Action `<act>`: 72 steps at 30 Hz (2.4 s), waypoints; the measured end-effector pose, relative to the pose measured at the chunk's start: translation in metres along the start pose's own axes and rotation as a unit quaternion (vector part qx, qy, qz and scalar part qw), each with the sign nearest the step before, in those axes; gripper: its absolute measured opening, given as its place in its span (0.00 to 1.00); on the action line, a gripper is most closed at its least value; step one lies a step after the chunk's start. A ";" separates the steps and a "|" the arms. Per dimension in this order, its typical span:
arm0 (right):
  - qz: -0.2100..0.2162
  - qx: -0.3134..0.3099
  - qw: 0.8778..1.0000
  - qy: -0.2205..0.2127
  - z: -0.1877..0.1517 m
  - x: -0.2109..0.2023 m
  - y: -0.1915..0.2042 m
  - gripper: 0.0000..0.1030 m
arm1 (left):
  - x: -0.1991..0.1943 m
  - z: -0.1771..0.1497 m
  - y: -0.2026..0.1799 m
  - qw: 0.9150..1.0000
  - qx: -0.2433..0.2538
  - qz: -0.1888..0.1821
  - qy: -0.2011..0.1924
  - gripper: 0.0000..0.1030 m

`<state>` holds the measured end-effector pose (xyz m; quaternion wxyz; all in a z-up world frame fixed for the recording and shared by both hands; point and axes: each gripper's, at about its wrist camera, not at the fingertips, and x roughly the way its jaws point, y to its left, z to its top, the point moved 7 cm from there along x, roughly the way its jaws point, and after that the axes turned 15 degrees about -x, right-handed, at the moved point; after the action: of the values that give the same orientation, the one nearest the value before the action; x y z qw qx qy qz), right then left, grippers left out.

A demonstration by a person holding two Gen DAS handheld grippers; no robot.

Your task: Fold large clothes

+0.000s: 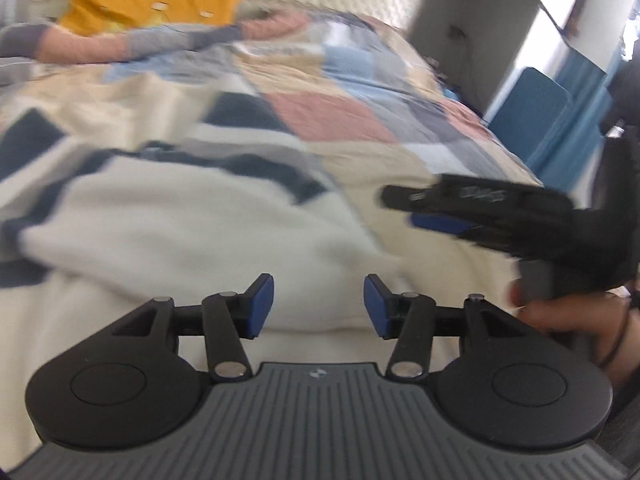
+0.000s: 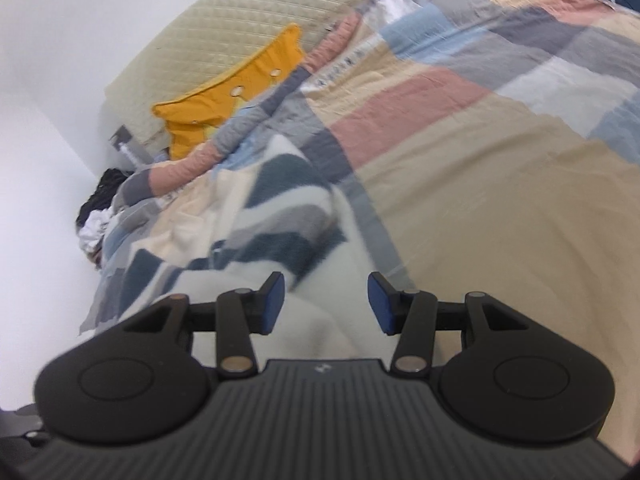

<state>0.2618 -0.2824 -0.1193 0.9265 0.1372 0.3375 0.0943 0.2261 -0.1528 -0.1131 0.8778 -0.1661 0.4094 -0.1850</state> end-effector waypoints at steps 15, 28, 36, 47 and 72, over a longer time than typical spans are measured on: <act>0.061 -0.191 0.979 0.040 -0.034 0.040 0.107 0.49 | 0.020 0.024 0.100 0.993 -0.049 0.092 -0.048 0.55; 0.065 -0.190 0.976 0.084 -0.053 0.091 0.099 0.45 | 0.058 0.023 0.120 0.991 -0.058 0.114 -0.028 0.55; 0.064 -0.178 0.979 0.080 -0.054 0.088 0.098 0.45 | 0.038 0.021 0.121 0.989 -0.098 0.101 -0.035 0.55; 0.024 -0.116 0.991 0.062 -0.048 0.014 0.078 0.48 | -0.060 0.006 0.153 0.970 -0.195 0.131 -0.067 0.61; 0.018 0.165 0.977 0.130 -0.103 -0.005 0.006 0.84 | -0.150 -0.058 0.277 0.872 -0.462 0.159 -0.035 0.72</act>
<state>0.1900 -0.2584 -0.1899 0.8372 0.2810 0.4639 0.0705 0.1435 0.1511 -0.1731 0.7322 -0.4917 0.4382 0.1732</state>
